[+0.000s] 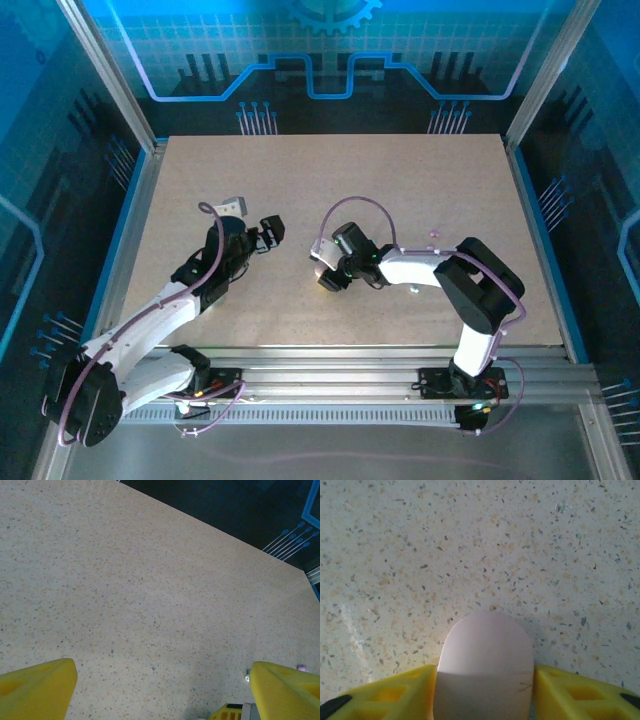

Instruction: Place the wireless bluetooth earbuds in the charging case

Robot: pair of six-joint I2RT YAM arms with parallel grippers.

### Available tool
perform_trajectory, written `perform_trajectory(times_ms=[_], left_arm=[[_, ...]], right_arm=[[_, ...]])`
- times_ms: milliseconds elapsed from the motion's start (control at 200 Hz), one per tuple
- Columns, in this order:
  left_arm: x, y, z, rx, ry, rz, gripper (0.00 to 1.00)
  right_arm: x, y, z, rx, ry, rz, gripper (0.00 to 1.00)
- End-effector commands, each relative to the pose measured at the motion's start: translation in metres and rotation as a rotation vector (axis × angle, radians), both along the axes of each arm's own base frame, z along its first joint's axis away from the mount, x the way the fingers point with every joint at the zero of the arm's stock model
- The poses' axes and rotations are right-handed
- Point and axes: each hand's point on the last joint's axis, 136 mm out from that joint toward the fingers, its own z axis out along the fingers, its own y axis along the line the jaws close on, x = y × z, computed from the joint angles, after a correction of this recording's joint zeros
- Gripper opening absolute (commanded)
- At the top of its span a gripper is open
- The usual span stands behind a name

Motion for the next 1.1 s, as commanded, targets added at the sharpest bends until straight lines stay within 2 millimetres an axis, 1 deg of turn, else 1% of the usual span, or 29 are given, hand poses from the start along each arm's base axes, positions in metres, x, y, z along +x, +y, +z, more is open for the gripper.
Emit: perform_trajectory(times_ms=[0,35,95,105,135,230,325,405,425,460,515,550,555,570,605,685,785,940,1016,1096], left_arm=[[0.002,-0.007,0.009,0.047,-0.039,-0.068,0.90],[0.002,-0.009,0.010,0.056,-0.042,-0.085,0.90],[0.002,-0.011,0.012,0.078,-0.048,-0.112,0.90],[0.002,-0.011,0.013,0.082,-0.049,-0.116,0.89],[0.002,-0.012,0.016,0.086,-0.056,-0.124,0.89],[0.000,-0.022,0.026,0.088,-0.088,-0.188,0.89],[-0.006,-0.041,0.040,0.077,-0.146,-0.315,0.88],[-0.017,-0.064,0.057,0.063,-0.224,-0.471,0.87],[-0.019,-0.067,0.061,0.067,-0.246,-0.497,0.87],[-0.026,-0.075,0.068,0.066,-0.287,-0.566,0.87],[-0.042,-0.090,0.076,0.077,-0.362,-0.704,0.87],[-0.054,-0.099,0.080,0.099,-0.410,-0.797,0.86],[-0.055,-0.099,0.080,0.103,-0.417,-0.807,0.86],[-0.059,-0.102,0.081,0.110,-0.433,-0.838,0.85],[-0.068,-0.106,0.081,0.126,-0.455,-0.893,0.85],[-0.081,-0.111,0.079,0.186,-0.509,-0.992,0.82],[-0.092,-0.116,0.082,0.214,-0.565,-1.073,0.78],[-0.105,-0.130,0.090,0.199,-0.620,-1.155,0.79],[-0.108,-0.138,0.089,0.213,-0.622,-1.180,0.79],[-0.110,-0.145,0.089,0.232,-0.621,-1.207,0.78]], right_arm=[[-0.001,0.002,0.003,0.036,-0.006,0.035,0.46],[-0.002,0.002,0.005,0.046,-0.001,0.040,0.44],[0.000,0.004,0.021,0.097,-0.008,0.042,0.43],[-0.005,0.001,0.018,0.097,0.003,0.042,0.42],[-0.008,0.000,0.024,0.122,0.006,0.047,0.41],[-0.014,0.001,0.056,0.223,-0.008,0.080,0.40],[-0.027,0.002,0.094,0.331,-0.046,0.164,0.41],[-0.036,-0.003,0.124,0.394,-0.068,0.224,0.41],[-0.038,-0.005,0.133,0.408,-0.070,0.241,0.41],[-0.040,-0.008,0.141,0.419,-0.068,0.254,0.42],[-0.044,-0.013,0.159,0.437,-0.067,0.287,0.42],[-0.048,-0.017,0.163,0.438,-0.051,0.302,0.42],[-0.047,-0.016,0.169,0.445,-0.062,0.308,0.42],[-0.048,-0.017,0.178,0.455,-0.070,0.322,0.42],[-0.051,-0.020,0.188,0.466,-0.072,0.347,0.42],[-0.058,-0.026,0.203,0.469,-0.084,0.396,0.42],[-0.069,-0.029,0.215,0.459,-0.120,0.469,0.42],[-0.068,-0.029,0.227,0.461,-0.180,0.481,0.42],[-0.067,-0.027,0.233,0.478,-0.196,0.484,0.42],[-0.067,-0.026,0.236,0.483,-0.213,0.487,0.42]])
